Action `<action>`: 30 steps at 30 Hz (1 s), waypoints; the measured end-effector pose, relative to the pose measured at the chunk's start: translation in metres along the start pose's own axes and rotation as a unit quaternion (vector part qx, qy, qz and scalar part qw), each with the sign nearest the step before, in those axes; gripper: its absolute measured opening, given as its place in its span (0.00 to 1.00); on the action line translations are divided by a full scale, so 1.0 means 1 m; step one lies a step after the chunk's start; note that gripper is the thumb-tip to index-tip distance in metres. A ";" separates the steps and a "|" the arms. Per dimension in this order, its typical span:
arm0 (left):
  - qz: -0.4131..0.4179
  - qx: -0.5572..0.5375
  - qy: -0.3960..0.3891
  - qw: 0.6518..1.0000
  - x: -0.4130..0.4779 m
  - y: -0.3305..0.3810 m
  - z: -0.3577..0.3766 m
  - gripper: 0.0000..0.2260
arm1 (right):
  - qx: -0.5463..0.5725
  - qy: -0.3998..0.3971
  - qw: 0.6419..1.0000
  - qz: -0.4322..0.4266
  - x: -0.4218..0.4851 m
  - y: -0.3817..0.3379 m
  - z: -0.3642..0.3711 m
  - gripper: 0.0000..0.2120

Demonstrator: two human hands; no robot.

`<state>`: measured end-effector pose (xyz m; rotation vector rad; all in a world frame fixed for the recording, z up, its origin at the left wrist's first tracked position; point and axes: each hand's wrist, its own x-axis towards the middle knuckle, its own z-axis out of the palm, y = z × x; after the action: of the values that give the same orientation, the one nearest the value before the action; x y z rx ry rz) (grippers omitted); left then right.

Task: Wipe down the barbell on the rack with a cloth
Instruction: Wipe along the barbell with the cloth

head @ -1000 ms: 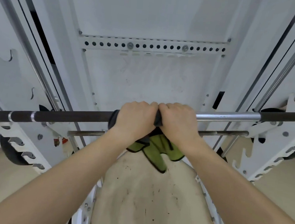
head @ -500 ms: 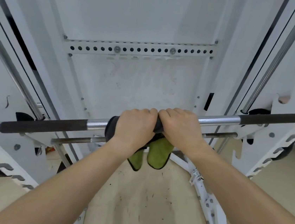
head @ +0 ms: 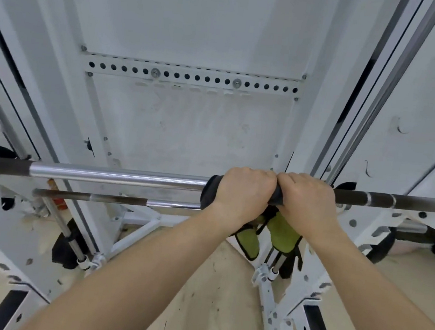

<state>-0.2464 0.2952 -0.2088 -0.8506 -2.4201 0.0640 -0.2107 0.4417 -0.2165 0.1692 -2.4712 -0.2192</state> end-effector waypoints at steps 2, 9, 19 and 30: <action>0.004 -0.006 -0.009 1.000 -0.006 -0.009 -0.002 0.12 | 0.006 0.000 0.999 0.033 0.001 -0.014 -0.004 0.13; -0.051 0.031 -0.005 0.998 -0.076 -0.127 -0.004 0.16 | 0.029 -0.006 0.999 -0.038 0.044 -0.148 -0.006 0.12; -0.119 0.082 -0.040 0.989 -0.174 -0.288 -0.028 0.12 | 0.035 -0.017 0.994 -0.100 0.104 -0.334 -0.017 0.10; -0.029 0.018 -0.057 0.998 -0.079 -0.140 -0.015 0.10 | -0.021 0.001 0.997 -0.070 0.045 -0.147 -0.004 0.13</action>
<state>-0.2669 0.1354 -0.2040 -0.7802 -2.5410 0.1370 -0.2336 0.2896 -0.2164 0.3245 -2.4525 -0.3300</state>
